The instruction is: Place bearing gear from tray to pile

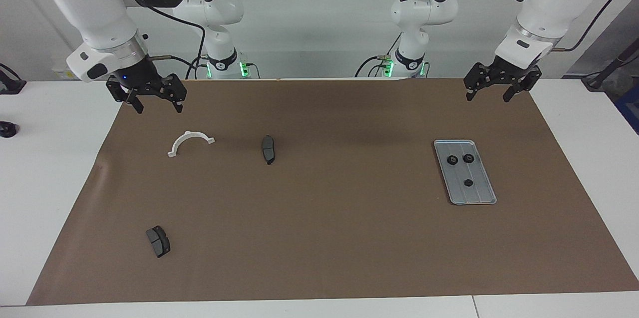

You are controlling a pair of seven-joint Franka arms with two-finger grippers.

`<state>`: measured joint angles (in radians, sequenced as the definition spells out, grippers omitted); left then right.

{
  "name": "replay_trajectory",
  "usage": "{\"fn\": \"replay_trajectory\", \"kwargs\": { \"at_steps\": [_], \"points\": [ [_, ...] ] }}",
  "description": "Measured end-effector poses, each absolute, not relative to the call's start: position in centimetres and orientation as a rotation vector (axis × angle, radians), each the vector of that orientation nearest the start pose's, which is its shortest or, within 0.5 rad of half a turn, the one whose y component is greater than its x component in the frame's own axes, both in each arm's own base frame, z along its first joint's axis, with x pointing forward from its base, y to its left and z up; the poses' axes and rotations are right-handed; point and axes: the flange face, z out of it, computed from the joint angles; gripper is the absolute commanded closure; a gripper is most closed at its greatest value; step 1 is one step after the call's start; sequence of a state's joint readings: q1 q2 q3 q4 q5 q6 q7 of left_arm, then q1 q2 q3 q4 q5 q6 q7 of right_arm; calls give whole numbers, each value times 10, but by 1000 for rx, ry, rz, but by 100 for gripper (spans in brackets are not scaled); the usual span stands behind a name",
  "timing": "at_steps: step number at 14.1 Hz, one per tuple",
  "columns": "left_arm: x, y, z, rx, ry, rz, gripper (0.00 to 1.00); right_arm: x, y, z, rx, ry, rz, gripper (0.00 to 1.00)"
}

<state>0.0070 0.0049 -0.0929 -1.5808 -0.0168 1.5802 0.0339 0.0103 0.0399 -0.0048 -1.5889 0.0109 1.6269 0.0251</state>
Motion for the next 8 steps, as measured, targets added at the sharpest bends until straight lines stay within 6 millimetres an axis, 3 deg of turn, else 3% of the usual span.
{"fn": "replay_trajectory", "kwargs": {
  "at_steps": [5,8],
  "points": [
    [555,-49,616,-3153,186,8,0,571,4,598,-3131,32,4,0],
    [554,-46,605,-3152,177,-24,0,571,4,598,-3131,32,4,0]
  ]
}}
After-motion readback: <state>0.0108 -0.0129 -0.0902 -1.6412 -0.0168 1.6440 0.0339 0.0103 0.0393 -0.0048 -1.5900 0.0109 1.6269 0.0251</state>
